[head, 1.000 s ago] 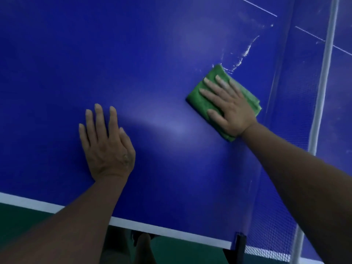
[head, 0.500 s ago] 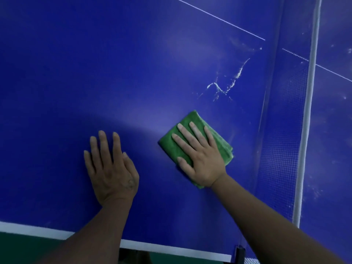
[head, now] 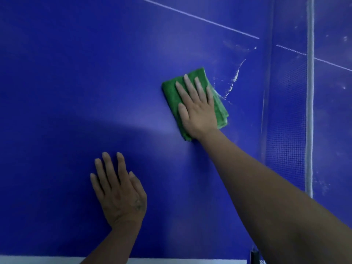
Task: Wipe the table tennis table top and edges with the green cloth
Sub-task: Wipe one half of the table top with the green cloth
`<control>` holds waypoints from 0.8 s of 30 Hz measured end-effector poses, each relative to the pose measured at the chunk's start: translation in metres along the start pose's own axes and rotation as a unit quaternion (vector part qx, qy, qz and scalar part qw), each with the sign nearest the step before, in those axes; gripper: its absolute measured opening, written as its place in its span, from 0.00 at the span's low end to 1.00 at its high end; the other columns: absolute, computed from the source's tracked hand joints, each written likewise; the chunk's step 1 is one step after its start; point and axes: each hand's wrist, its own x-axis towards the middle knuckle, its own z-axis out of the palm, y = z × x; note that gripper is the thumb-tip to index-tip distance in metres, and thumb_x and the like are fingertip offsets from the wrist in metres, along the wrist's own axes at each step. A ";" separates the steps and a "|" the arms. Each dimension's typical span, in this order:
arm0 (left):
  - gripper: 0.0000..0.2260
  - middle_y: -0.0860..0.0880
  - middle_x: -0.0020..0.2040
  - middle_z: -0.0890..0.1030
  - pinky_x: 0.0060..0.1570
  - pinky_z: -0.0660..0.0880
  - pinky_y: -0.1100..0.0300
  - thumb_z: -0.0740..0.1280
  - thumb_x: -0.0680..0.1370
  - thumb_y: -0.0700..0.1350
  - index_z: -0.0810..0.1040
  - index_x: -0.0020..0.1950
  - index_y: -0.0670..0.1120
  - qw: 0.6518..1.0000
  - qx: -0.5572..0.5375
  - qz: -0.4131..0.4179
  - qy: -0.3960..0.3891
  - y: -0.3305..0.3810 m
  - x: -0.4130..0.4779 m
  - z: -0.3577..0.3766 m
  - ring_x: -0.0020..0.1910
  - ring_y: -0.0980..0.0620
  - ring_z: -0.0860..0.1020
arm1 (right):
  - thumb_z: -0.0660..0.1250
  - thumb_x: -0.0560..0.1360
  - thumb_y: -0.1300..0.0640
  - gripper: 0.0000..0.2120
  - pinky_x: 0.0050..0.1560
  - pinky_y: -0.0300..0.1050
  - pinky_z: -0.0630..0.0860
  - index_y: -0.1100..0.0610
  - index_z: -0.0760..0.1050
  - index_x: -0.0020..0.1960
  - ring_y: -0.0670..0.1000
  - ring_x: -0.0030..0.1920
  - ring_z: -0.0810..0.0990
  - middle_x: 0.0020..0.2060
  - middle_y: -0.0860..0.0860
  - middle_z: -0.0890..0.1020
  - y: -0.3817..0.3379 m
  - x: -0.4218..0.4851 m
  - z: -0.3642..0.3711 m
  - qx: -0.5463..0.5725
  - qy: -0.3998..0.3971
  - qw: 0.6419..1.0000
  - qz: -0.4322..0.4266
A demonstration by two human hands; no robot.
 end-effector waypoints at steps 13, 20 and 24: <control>0.27 0.45 0.89 0.53 0.85 0.47 0.38 0.52 0.89 0.53 0.58 0.88 0.48 0.989 -0.009 0.146 0.036 0.086 0.237 -0.005 0.88 0.42 0.48 | 0.57 0.87 0.35 0.34 0.85 0.64 0.55 0.49 0.58 0.88 0.56 0.88 0.51 0.88 0.51 0.55 0.030 -0.053 0.003 -0.057 -0.038 0.984 -0.165; 0.24 0.44 0.88 0.59 0.85 0.50 0.40 0.51 0.89 0.48 0.65 0.85 0.48 0.984 0.001 0.156 0.086 0.099 0.259 0.002 0.88 0.42 0.54 | 0.54 0.85 0.33 0.34 0.86 0.64 0.47 0.48 0.61 0.87 0.55 0.88 0.55 0.87 0.49 0.58 0.003 0.087 0.013 -0.034 0.081 0.994 0.059; 0.22 0.42 0.86 0.63 0.85 0.52 0.39 0.54 0.88 0.46 0.70 0.82 0.45 0.983 -0.003 0.154 0.102 0.105 0.261 0.002 0.87 0.40 0.57 | 0.48 0.86 0.36 0.36 0.85 0.64 0.43 0.55 0.58 0.87 0.55 0.88 0.48 0.88 0.50 0.53 -0.001 0.155 0.005 -0.056 0.081 0.988 0.118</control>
